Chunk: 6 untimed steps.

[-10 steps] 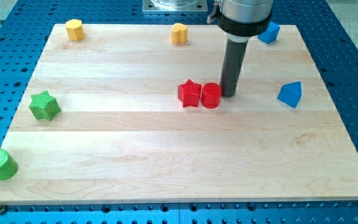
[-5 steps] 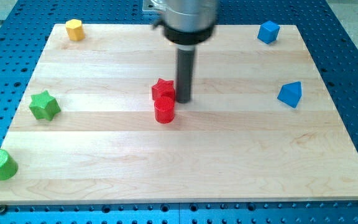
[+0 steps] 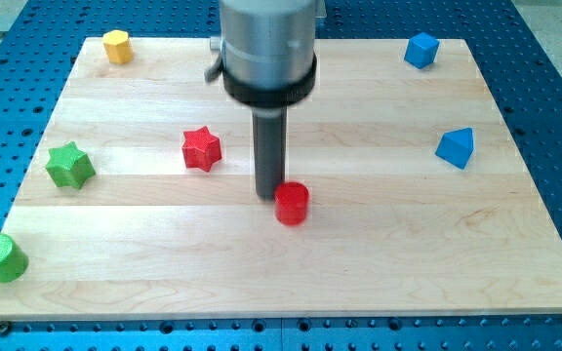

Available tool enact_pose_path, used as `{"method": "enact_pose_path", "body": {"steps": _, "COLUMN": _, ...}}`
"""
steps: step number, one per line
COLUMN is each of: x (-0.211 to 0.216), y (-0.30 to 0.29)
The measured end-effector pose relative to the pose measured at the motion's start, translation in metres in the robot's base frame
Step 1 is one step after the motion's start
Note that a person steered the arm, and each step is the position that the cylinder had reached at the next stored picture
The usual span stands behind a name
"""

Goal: Separate the red blocks from each other

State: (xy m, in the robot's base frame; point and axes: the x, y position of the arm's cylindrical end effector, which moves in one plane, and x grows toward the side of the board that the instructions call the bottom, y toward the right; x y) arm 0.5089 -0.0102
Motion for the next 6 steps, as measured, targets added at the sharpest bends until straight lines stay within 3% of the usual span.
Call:
{"method": "enact_pose_path", "body": {"steps": 1, "x": 0.002, "y": 0.037}}
{"method": "enact_pose_path", "body": {"steps": 2, "x": -0.023, "y": 0.073}}
{"method": "enact_pose_path", "body": {"steps": 3, "x": 0.034, "y": 0.087}}
{"method": "enact_pose_path", "body": {"steps": 5, "x": 0.039, "y": -0.021}}
{"method": "enact_pose_path", "body": {"steps": 6, "x": -0.014, "y": -0.08}}
